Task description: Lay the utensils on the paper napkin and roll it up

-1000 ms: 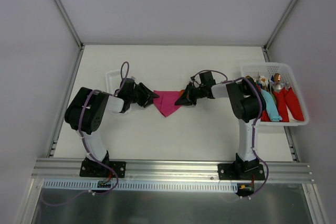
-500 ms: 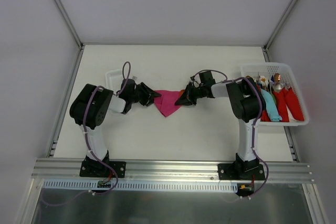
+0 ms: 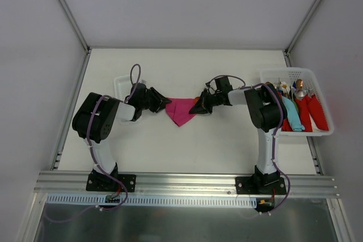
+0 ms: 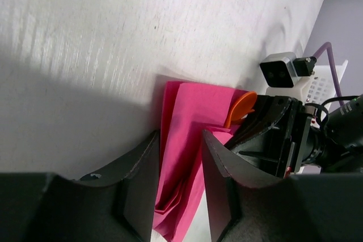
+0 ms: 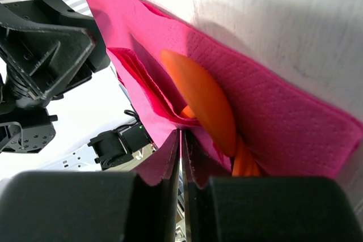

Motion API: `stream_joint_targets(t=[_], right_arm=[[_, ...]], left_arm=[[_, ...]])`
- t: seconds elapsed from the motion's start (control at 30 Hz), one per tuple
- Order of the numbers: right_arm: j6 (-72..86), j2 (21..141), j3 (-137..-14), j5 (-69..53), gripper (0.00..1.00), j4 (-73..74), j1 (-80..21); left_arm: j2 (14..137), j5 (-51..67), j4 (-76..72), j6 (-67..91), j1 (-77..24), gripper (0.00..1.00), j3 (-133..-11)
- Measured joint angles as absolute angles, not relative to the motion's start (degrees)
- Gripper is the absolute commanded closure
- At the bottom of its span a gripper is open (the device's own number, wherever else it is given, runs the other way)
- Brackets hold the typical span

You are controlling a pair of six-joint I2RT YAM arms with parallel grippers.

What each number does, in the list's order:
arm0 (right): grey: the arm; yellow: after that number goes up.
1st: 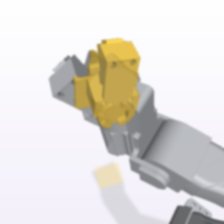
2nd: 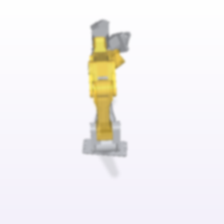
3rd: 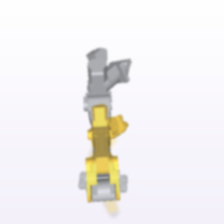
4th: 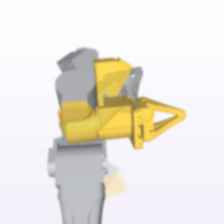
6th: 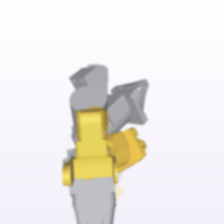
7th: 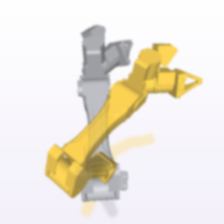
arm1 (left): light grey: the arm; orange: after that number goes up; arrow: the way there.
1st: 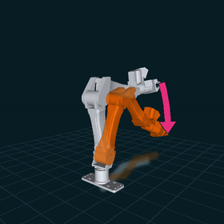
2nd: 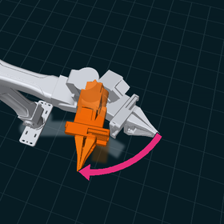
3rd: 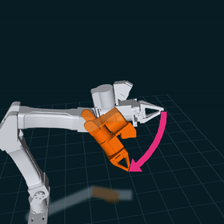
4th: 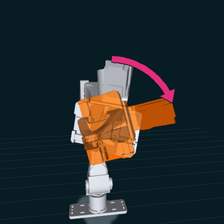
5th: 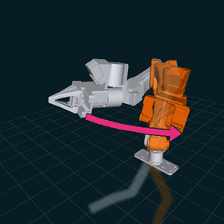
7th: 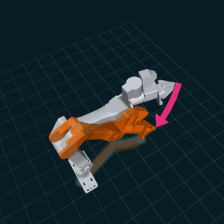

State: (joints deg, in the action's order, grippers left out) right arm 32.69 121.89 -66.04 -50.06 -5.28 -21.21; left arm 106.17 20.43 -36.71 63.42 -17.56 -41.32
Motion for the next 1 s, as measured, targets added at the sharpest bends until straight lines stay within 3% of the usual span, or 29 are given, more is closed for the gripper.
stream_joint_targets(t=[0.2, 0.57, 1.0], right_arm=[[32.5, 122.0, -66.2, -50.2, 0.93, -5.1, -21.2], [32.3, 122.0, -66.3, -50.2, 0.93, -5.0, -21.2], [32.2, 122.5, -67.0, -50.2, 0.92, -4.6, -21.2]], left_arm=[[107.2, 20.0, -37.2, 63.0, -17.6, 0.71, -42.2], [106.8, 18.6, -39.9, 62.3, -17.6, 0.96, -39.9], [106.4, 28.4, -45.4, 59.7, -19.7, 1.00, -42.0]])
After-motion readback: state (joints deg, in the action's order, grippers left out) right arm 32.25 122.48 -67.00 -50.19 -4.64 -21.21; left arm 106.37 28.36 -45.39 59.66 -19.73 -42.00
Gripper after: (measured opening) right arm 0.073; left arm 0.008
